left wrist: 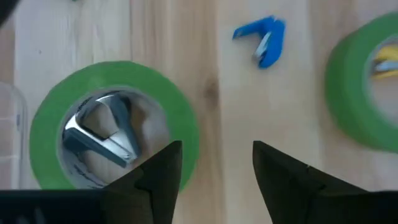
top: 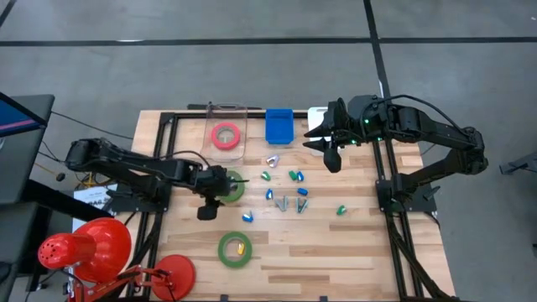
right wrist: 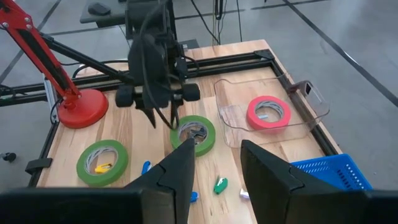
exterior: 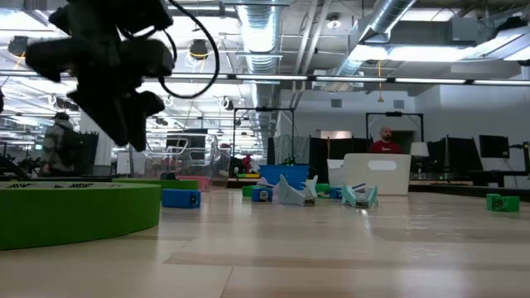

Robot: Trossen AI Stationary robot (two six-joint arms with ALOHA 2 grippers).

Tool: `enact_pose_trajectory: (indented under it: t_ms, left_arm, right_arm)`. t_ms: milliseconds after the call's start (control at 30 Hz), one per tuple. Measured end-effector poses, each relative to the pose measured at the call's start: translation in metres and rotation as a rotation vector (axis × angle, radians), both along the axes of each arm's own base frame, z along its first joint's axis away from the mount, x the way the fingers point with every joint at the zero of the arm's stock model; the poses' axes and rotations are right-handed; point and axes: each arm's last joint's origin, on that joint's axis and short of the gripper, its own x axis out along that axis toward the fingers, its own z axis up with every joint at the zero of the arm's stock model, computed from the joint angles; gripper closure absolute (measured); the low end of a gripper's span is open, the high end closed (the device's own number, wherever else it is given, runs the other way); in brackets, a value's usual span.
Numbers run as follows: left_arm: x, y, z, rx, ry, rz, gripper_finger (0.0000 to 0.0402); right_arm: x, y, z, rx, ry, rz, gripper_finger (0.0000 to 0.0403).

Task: Pick and place Stapler, Stapler remover, tape
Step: Put the top green tape into the transparent bin

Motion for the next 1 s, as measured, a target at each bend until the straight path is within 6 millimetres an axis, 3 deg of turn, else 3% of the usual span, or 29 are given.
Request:
enact_pose_trajectory:
  t_ms: [333, 1000]
  left_arm:
    - [0.014, 0.001, -0.031, 0.063, 0.119, -0.019, 0.0215]
    - [0.017, 0.005, -0.024, 0.157, 0.085, 0.013, 0.0215]
  right_arm:
    - [0.000, 0.000, 0.000, 0.001, 0.002, 0.000, 0.0281]
    - [0.000, 0.000, -0.001, 0.003, 0.008, -0.001, 0.0281]
